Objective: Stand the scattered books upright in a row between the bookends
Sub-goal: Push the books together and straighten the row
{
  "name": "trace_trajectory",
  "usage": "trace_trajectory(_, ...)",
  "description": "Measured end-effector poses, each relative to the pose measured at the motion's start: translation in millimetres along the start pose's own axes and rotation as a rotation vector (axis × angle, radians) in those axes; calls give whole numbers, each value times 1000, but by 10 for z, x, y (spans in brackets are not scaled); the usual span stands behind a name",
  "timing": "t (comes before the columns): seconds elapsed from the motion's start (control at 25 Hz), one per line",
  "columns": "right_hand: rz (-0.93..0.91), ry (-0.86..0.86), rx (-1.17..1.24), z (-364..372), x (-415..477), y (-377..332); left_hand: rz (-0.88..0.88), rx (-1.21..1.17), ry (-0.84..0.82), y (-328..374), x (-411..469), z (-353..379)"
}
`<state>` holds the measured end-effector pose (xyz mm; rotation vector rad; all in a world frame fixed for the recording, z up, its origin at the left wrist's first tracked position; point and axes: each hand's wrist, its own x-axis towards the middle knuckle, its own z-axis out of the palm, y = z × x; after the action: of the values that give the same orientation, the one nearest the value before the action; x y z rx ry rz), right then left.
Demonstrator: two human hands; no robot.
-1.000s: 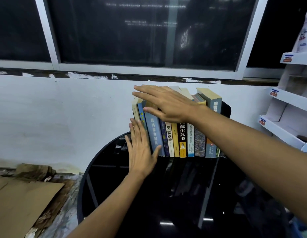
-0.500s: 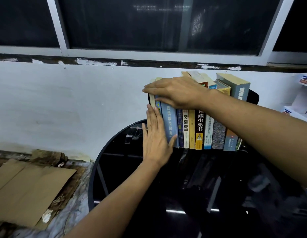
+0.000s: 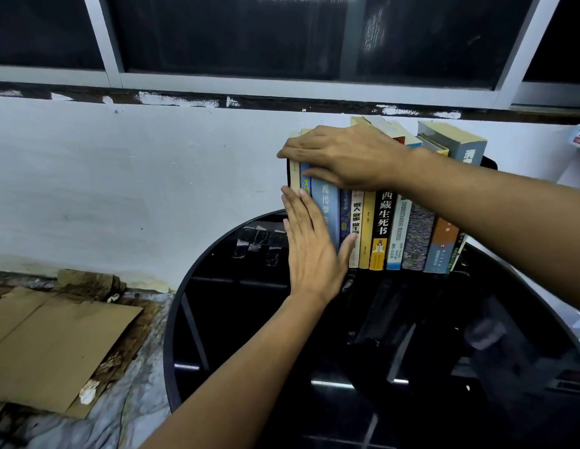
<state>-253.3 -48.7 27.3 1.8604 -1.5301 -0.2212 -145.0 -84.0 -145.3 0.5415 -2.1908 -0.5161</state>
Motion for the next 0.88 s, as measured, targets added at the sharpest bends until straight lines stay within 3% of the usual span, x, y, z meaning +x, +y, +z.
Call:
trace_trajectory(0.24,-145,-89,-31,-35,38,181,-134,92,68,195,64,218)
trace_trajectory(0.56,-94,-141,7,-84,-6,228,-111,137,135,156,81,358)
trace_trajectory(0.88,-57,-153,2,-143,-10,138,-115,81,97,204,14,311)
